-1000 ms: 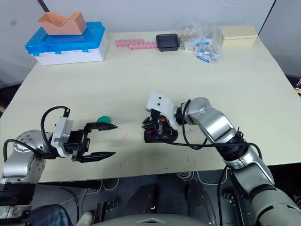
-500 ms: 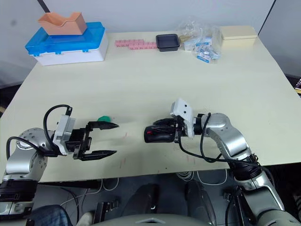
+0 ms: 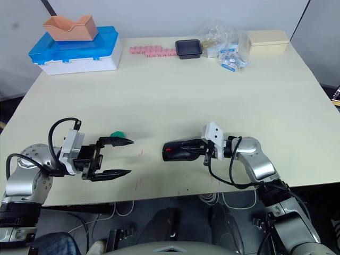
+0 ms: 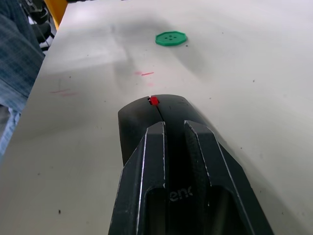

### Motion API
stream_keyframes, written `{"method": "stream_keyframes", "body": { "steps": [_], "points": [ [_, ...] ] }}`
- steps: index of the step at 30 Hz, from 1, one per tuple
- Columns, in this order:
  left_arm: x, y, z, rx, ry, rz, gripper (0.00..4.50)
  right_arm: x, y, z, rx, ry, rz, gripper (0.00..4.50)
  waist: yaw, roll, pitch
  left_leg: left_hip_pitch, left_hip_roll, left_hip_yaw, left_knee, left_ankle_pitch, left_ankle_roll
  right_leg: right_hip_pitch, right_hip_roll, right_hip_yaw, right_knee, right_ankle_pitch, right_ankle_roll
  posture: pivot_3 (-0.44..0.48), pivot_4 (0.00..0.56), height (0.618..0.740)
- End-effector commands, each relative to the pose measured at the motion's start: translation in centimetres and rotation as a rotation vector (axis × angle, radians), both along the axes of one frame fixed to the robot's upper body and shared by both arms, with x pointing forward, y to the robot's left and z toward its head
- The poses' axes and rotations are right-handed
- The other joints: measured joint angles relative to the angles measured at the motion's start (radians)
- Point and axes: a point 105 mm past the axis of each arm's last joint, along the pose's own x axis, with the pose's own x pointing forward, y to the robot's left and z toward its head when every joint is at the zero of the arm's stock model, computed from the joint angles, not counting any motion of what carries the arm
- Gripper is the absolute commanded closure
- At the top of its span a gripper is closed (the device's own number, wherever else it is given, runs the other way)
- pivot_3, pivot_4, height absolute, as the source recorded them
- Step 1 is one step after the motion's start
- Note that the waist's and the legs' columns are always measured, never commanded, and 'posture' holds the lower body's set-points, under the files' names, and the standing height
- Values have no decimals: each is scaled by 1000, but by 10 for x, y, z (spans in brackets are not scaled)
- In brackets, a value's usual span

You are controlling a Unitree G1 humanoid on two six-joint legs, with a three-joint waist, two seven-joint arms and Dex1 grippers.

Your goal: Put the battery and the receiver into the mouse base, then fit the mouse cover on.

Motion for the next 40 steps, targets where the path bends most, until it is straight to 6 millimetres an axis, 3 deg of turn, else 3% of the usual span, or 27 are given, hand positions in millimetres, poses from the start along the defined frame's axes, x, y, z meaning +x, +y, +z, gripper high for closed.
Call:
{"method": "stream_keyframes", "body": {
  "steps": [1,5,8,13,17,22,25,32,40],
  "points": [
    [-5,0,8,5,-21,-19,0,-4,-2,-23,-55,31,-9,3889,0,0,0,8,0,0,-2,0,0,8,0,0,-2,0,0,0,150,740],
    [-4,0,5,-1,-15,20,0,-1,-9,-5,-10,-46,-34,3889,1,0,0,10,1,0,-3,0,0,10,1,0,-3,0,0,0,150,740],
    [-1,2,-2,-18,9,125,0,-2,-25,18,37,-122,-93,3889,2,0,0,9,1,0,-3,0,0,10,0,0,-3,0,0,0,150,740],
    [-6,9,-14,-43,45,257,0,-12,-56,34,90,-172,-192,3889,4,0,1,8,1,-1,-2,0,0,10,-1,0,-4,0,0,0,150,740],
    [-6,22,-27,-39,61,408,0,-21,-92,33,112,-150,-322,3889,7,0,1,8,1,-1,-3,0,0,10,-1,0,-5,-1,0,0,150,740],
    [-10,45,-46,-36,101,602,0,-37,-141,18,110,-113,-522,3889,11,0,1,8,1,0,-3,0,0,11,-1,0,-5,-1,1,0,150,740],
    [-9,58,-51,-47,98,717,0,-50,-161,13,114,-86,-594,3176,13,0,1,8,1,0,-3,0,0,11,-1,0,-5,-1,1,0,150,740],
    [-21,79,-65,13,74,842,0,-78,-194,-1,78,-54,-718,199,16,0,1,9,2,1,-3,0,0,11,-1,1,-6,-4,2,0,150,740],
    [-22,84,-71,62,32,886,0,-87,-198,-4,81,-20,-767,46,22,0,0,9,3,3,-3,0,0,11,-1,2,-6,-6,1,0,150,740]
  ]
}}
